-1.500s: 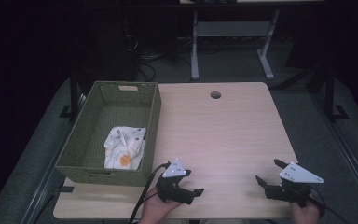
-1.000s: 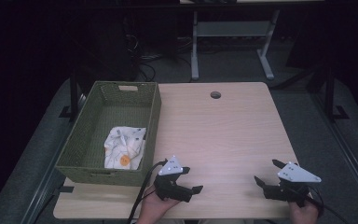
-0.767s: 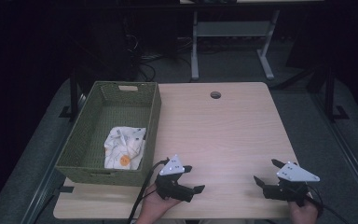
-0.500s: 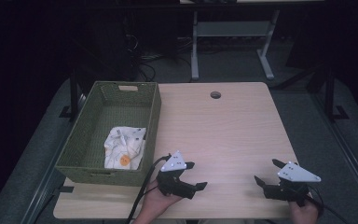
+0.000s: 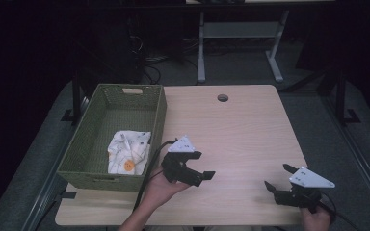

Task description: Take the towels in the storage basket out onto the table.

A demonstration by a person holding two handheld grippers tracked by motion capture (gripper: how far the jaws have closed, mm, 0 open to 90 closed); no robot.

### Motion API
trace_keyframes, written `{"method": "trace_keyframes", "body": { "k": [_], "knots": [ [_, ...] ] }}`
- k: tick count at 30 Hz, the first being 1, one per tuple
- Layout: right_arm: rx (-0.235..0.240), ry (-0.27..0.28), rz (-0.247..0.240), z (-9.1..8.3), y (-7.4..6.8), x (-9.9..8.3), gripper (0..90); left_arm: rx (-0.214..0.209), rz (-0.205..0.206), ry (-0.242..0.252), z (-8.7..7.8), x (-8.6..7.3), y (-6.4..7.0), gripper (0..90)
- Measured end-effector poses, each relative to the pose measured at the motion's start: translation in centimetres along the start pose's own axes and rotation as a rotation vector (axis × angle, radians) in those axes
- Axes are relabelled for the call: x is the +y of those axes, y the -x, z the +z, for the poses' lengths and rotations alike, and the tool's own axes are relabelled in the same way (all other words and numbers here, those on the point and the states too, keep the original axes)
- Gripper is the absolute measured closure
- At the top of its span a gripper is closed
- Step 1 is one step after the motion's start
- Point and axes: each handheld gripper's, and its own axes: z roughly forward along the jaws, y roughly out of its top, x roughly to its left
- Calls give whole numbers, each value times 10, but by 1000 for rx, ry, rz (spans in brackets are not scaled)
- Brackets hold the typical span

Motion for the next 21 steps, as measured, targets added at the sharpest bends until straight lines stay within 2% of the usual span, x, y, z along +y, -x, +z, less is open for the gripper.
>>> {"method": "trace_keyframes", "body": {
  "k": [3, 5, 6, 8, 12, 15, 19, 20, 21],
  "knots": [
    [-4, 1, -1, 0, 0, 0, 137, 8, 1, -7, -6, 5, -3, 186],
    [-5, 4, -3, 0, 0, -1, 137, -1, 1, -24, -10, 10, -6, 186],
    [-4, 3, -4, 0, 1, -1, 137, -10, -13, -29, -14, 14, -10, 186],
    [-8, 1, -6, 1, 0, -1, 137, -30, -33, -22, -18, 15, -12, 186],
    [-14, 7, -14, 0, 0, -1, 137, -25, -26, -1, -28, 16, -12, 186],
    [-12, 4, -6, 1, 0, -1, 137, -15, -23, -5, -36, 17, -15, 186],
    [-10, 4, 1, 1, -1, -1, 137, -30, -37, -6, -46, 17, -19, 184],
    [-9, 1, -13, 1, -1, -1, 137, -36, -55, -4, -53, 18, -24, 185],
    [-9, 1, -13, 1, -1, -1, 137, -36, -55, -4, -53, 18, -24, 185]
  ]
}}
